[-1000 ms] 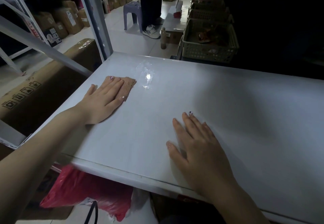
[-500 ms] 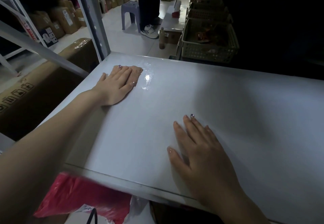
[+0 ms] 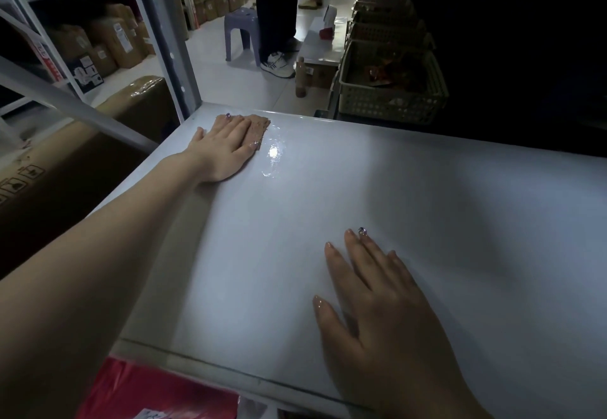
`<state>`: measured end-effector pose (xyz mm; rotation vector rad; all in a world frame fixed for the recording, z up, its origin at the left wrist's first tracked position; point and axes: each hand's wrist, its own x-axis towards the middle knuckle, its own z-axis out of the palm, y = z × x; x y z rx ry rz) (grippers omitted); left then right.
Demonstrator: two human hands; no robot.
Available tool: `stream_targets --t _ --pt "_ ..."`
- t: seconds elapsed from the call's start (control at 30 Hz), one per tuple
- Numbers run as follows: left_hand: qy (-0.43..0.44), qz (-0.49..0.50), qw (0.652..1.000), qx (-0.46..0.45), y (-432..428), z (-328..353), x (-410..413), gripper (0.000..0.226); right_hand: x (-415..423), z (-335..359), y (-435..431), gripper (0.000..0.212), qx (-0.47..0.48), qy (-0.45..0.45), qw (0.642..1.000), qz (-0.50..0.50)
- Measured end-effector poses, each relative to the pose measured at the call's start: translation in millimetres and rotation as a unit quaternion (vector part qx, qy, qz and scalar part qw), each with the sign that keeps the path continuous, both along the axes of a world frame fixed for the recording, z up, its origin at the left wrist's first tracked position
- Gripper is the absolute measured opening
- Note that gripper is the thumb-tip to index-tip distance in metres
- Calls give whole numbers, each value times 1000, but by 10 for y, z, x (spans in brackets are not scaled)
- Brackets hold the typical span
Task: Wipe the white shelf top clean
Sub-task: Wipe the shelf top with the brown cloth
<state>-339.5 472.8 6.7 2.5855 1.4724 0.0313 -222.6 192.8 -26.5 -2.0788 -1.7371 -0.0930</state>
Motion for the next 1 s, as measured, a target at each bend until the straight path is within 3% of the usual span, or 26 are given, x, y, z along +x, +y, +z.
stream_targets --t 0.67,0.77,1.0 --pt "-10 30 999 5 309 25 128 55 38 -85 43 54 41 -13 999 18" --pt "-13 28 999 11 353 38 123 54 48 -87 54 64 36 -13 999 18" --pt "-12 34 999 11 408 31 125 55 50 -88 57 65 43 -15 999 24"
